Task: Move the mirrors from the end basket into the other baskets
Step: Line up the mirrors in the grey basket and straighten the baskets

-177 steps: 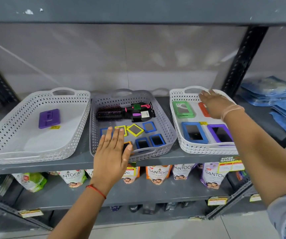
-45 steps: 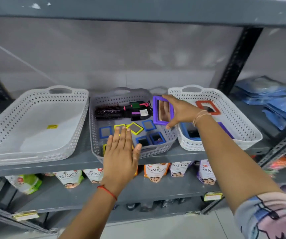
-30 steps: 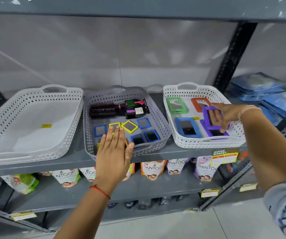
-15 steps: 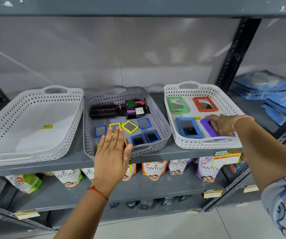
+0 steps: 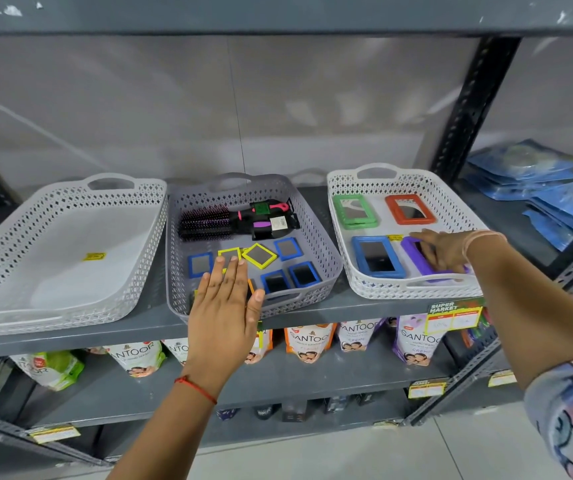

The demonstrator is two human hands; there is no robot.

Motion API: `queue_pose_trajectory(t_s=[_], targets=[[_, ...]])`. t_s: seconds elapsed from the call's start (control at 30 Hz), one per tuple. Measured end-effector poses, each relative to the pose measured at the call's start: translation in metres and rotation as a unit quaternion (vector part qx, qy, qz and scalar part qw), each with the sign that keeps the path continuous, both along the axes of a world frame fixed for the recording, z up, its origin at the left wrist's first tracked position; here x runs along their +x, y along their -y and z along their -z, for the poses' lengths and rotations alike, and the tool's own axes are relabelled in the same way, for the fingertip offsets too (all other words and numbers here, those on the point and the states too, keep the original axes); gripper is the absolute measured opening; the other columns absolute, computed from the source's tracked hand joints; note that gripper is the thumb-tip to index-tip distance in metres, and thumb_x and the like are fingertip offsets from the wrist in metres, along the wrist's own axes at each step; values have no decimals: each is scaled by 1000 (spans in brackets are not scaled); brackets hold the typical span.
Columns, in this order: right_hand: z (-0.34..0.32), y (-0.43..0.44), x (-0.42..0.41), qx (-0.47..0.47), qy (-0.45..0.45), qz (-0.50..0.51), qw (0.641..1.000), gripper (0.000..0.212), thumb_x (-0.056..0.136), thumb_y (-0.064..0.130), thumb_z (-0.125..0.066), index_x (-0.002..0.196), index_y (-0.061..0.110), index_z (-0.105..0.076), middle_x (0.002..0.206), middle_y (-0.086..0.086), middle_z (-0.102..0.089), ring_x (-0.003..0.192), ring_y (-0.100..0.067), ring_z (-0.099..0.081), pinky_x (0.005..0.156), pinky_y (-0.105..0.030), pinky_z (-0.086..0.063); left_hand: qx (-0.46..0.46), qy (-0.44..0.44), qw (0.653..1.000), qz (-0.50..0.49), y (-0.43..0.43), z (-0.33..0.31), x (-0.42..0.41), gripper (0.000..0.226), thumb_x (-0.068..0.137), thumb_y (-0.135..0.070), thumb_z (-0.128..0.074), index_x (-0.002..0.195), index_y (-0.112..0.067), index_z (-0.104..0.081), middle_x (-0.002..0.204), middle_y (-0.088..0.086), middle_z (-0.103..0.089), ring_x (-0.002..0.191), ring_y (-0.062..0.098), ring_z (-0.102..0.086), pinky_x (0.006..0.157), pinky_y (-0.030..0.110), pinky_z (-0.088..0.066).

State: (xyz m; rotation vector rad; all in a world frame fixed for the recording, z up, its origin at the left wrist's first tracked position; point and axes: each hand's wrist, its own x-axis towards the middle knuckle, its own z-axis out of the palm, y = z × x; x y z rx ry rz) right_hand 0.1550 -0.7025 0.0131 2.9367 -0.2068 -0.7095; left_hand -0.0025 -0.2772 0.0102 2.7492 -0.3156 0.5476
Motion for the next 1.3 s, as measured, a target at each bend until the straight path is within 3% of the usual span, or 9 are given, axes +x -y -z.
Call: queue_pose_trajectory(t_s=[0.13,0.47,0.6,0.7,0.77,0.83,0.9,1.0,1.3], targets=[[6,3,1,23,-9,-14,1000,93,77,16,-70,146,36,-12,155,-5,-24,139,-30,-31,112,-47,-34,0,1,1000,-1,0,0,0,79,87,-55,5,138,-5,-27,147,12,-30,137,20,-4,114,36,-7],[-9,-7,-7,47,-15,-4,999,96,76,5,-70,148,27,-11,157,-8,-20,141,-31,-26,114,-47,-30,-3,1,1000,-1,0,0,0,81,86,-56,6,137,-4,-30,146,13,-33,137,20,-6,114,38,-9],[-39,-22,-27,121,12,84,989,102,76,-6,-65,148,32,-3,153,-11,-28,134,-33,-36,103,-38,-39,-6,4,1000,3,0,-1,0,80,87,-55,6,137,-4,-31,145,14,-34,137,21,-6,114,39,-10],[-51,-33,-41,222,144,153,952,100,75,15,-76,148,19,-8,151,-15,-33,132,-34,-40,109,-40,-34,-2,2,1000,3,0,-1,0,80,87,-55,5,137,-4,-30,146,13,-33,137,21,-5,114,38,-8],[-49,-43,-46,258,152,185,936,100,70,32,-80,143,8,-16,135,-22,-52,114,-35,-57,104,-42,-41,-2,3,1000,1,0,-1,0,80,87,-55,5,137,-4,-30,146,13,-34,136,21,-5,113,38,-8],[-41,-54,-52,241,119,214,939,108,68,41,-79,144,7,-9,118,-23,-63,93,-32,-64,91,-37,-48,-1,2,1000,1,0,0,1,80,87,-55,5,137,-4,-30,146,13,-34,136,21,-5,113,38,-8],[-33,-60,-56,204,119,218,947,115,67,46,-77,146,11,-1,118,-23,-62,98,-32,-63,91,-39,-48,2,0,1000,1,0,0,1,79,87,-55,5,137,-4,-29,146,13,-33,137,21,-5,114,37,-8],[-28,-66,-59,170,146,202,953,113,67,39,-79,146,13,-2,130,-22,-54,112,-37,-56,96,-43,-47,4,2,1000,2,0,0,1,78,87,-54,5,137,-4,-30,145,13,-34,136,21,-5,113,38,-8],[-32,-74,-61,142,140,196,960,99,73,36,-74,144,11,-10,119,-22,-59,106,-37,-59,92,-43,-50,5,-3,1000,4,1,-1,0,77,87,-53,4,138,-5,-28,147,12,-31,137,21,-5,114,36,-7]])
